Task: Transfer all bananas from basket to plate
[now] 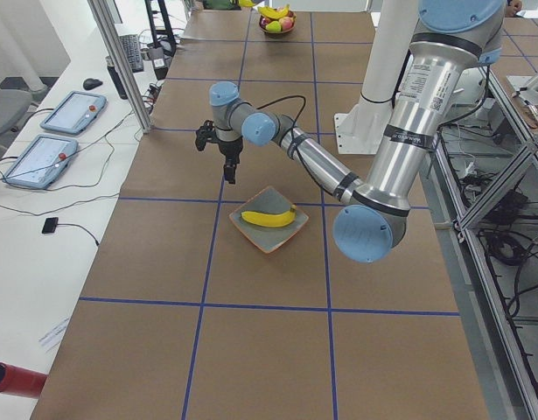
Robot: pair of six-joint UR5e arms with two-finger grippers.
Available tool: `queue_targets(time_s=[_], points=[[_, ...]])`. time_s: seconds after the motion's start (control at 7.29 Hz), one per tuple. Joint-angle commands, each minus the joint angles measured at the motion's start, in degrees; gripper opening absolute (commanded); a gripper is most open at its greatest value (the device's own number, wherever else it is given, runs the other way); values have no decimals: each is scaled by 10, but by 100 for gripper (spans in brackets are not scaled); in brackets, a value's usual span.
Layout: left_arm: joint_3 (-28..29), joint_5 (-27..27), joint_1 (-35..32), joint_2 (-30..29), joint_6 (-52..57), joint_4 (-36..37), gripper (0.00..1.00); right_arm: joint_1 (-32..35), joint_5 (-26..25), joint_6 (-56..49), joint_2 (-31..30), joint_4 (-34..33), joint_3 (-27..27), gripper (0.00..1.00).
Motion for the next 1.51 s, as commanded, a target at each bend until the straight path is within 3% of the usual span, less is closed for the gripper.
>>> queue_targets(time_s=[0.0,0.14,0.41,0.55,0.69,1.1,1.37], points=[[18,0,28,-22,-115,-90,100,-47,122,121,67,5,1,0],[23,0,48,-22,-188,-161,100,-85,164,184,78,6,21,0],[37,0,71,-31,-321,-304,100,-157,188,316,111,34,44,0],[39,1,76,-43,-378,-359,100,-181,196,390,117,80,47,0],[41,2,87,-62,-431,-398,100,-213,207,490,122,142,48,0],[44,6,106,-89,-538,-485,100,-263,215,698,132,225,95,0],[58,9,120,-126,-559,-491,100,-292,212,796,133,268,128,0]])
